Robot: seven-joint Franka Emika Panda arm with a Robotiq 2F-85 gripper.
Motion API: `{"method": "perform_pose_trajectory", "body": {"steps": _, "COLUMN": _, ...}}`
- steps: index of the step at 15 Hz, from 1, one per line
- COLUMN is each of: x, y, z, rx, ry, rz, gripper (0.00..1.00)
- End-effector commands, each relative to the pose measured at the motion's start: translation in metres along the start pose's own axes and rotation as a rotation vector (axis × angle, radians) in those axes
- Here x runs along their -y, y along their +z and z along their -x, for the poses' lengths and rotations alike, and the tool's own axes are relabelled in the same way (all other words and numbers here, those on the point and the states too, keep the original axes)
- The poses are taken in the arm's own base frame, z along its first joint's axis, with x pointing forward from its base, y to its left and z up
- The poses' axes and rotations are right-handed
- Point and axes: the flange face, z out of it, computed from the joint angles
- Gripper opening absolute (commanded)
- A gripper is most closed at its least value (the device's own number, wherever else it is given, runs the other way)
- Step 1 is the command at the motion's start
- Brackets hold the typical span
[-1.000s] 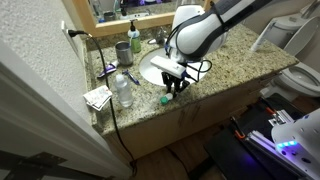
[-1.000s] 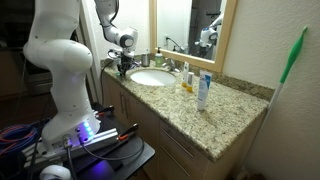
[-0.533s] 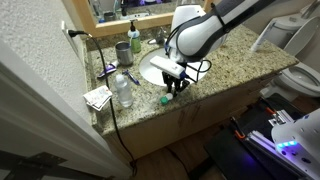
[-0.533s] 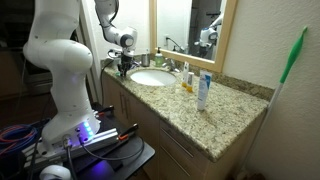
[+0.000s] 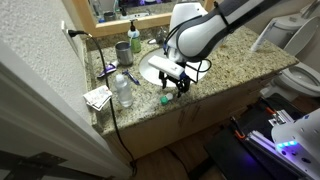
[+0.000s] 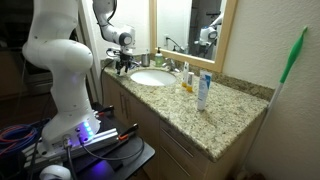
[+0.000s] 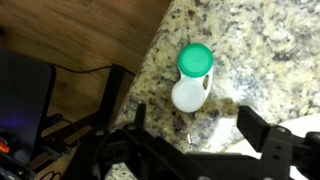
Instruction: Open the lens case
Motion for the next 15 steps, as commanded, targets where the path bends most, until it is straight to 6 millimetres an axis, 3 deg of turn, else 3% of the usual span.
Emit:
{"method": "perform_pose_trajectory", "body": {"steps": 1, "x": -0.010, "y": -0.007, "z": 0.010, "rx": -0.012, "ry": -0.032, "rz": -0.017, "gripper": 1.00}}
{"method": "perform_pose_trajectory", "body": {"steps": 6, "x": -0.007, "y": 0.003, "z": 0.008, "rx": -0.014, "ry": -0.021, "rz": 0.007, "gripper": 0.99}}
{"method": "perform_pose_trajectory", "body": {"steps": 7, "x": -0.006, "y": 0.004, "z": 0.007, "rx": -0.012, "ry": -0.022, "rz": 0.010, "gripper": 0.76}}
{"method": "perform_pose_trajectory", "body": {"steps": 9, "x": -0.007, "y": 0.004, "z": 0.006, "rx": -0.014, "ry": -0.019, "rz": 0.008, "gripper": 0.69}}
{"method": "perform_pose_trajectory", "body": {"steps": 15, "x": -0.008, "y": -0.003, "z": 0.008, "rx": -0.020, "ry": -0.024, "rz": -0.004, "gripper": 0.27}}
